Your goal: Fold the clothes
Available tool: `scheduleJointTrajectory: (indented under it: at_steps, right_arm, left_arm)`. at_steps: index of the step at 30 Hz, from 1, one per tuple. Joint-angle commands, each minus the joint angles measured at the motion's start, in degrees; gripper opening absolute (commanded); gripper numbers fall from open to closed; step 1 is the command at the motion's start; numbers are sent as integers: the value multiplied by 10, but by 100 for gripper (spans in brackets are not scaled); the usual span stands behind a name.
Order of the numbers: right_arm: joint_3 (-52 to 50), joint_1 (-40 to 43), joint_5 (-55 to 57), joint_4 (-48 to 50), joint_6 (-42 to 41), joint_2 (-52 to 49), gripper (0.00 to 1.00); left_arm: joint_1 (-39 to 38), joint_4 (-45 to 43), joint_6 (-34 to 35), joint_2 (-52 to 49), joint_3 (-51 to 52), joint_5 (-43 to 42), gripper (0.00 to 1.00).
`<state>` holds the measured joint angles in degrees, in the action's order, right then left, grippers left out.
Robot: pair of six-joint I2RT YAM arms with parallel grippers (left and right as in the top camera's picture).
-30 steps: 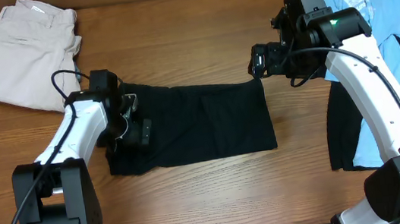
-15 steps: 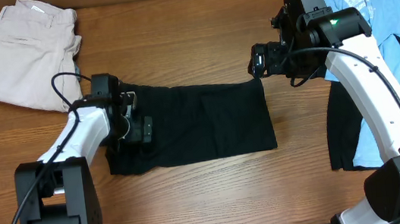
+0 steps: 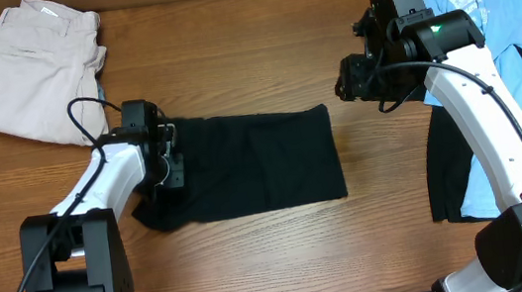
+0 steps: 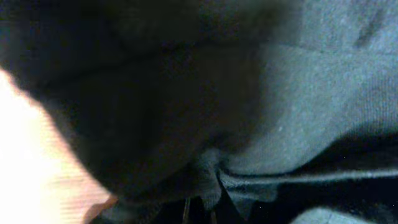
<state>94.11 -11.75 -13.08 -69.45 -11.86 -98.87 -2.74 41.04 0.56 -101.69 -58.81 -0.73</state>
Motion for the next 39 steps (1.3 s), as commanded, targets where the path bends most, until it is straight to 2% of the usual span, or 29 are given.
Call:
scheduleJointTrajectory:
  at_steps: [1, 3, 7, 14, 17, 25, 26, 28, 30, 33, 36, 39]
  right_arm:
    - [-2, -10, 2, 9, 3, 5, 37]
    - [-2, -17, 2, 19, 3, 5, 29]
    - [-2, -18, 2, 20, 3, 5, 25]
    - [-1, 1, 2, 20, 3, 5, 22]
    - [-1, 14, 2, 20, 3, 5, 19]
    - [38, 66, 0, -16, 9, 14, 20]
    - [45, 73, -3, -21, 16, 20, 22]
    - [53, 85, -3, -30, 17, 32, 27]
    - [59, 96, -3, -34, 19, 43, 30]
    - [61, 116, -3, -35, 19, 58, 37]
    - [61, 137, -3, -38, 19, 66, 43]
    - [61, 156, -3, -45, 19, 66, 46]
  left_arm:
    - [10, 45, 7, -11, -41, 68, 4]
    - [10, 108, 7, -11, -100, 72, 4]
    - [8, 202, 7, -11, -208, 71, 4]
    - [-26, 323, 7, -11, -374, 7, 4]
    - [-59, 330, 7, -11, -391, -6, 4]
    - [-181, 323, 12, -39, -380, -7, 5]
    - [-196, 321, 12, -48, -380, -8, 10]
    - [-226, 316, 14, -69, -379, -15, 29]
    - [-252, 307, 14, -90, -379, -36, 39]
    - [-286, 294, 14, -123, -379, -58, 67]
    - [-313, 291, 17, -149, -379, -59, 82]
    - [-329, 289, 18, -154, -382, -52, 89]
